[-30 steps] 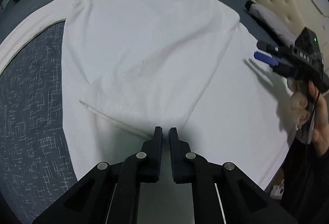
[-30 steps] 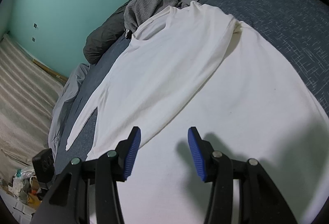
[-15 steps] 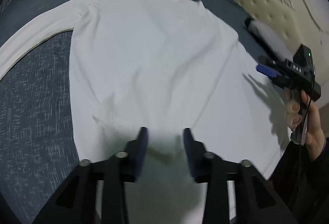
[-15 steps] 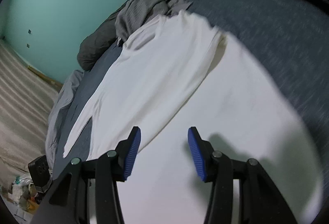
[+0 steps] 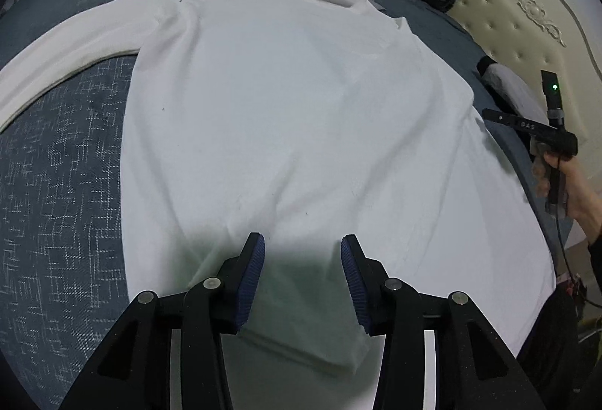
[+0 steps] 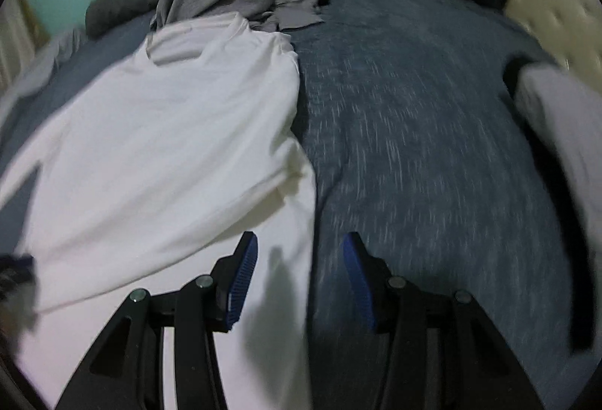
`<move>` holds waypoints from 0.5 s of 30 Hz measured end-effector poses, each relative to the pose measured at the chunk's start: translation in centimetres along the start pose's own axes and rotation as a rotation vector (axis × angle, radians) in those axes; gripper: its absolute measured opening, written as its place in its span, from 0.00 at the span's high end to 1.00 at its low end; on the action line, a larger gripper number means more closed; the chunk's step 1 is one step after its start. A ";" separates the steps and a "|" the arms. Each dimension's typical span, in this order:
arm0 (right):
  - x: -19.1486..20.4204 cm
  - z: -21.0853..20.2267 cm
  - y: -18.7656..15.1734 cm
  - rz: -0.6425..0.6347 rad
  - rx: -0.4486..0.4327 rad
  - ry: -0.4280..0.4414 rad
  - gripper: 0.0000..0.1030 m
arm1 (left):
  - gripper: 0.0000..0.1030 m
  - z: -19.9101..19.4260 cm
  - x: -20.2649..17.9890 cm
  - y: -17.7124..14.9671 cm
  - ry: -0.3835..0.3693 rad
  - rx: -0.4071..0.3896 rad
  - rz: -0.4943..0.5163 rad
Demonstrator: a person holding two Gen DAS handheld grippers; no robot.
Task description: Fold clothes
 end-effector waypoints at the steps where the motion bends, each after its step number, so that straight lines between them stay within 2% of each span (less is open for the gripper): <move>1: 0.0 0.6 0.4 -0.022 0.008 -0.014 0.53 | 0.55 0.1 0.0 0.0 0.002 0.000 -0.001; 6: 0.5 2.7 1.7 -0.109 0.013 -0.018 0.53 | 0.55 0.7 -0.1 0.1 0.022 0.002 0.019; 11: 0.7 4.6 2.8 -0.161 0.004 -0.067 0.54 | 0.55 1.3 -0.5 0.5 0.029 0.003 0.022; 13: 0.5 4.7 2.9 -0.168 -0.016 -0.076 0.67 | 0.55 1.3 -0.5 0.5 0.030 0.003 0.023; 15: 0.1 4.1 2.9 -0.161 -0.038 -0.090 0.92 | 0.55 1.3 -0.4 0.5 0.029 0.004 0.020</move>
Point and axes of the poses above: each gripper's, at about its wrist camera, not at the fingertips, and z roughly the way its jaws point, x to its left, y to its top, the point moved 2 cm from there along z, roughly the way its jaws point, and after that the axes turned 1 degree about -z, right-handed, at the moved point
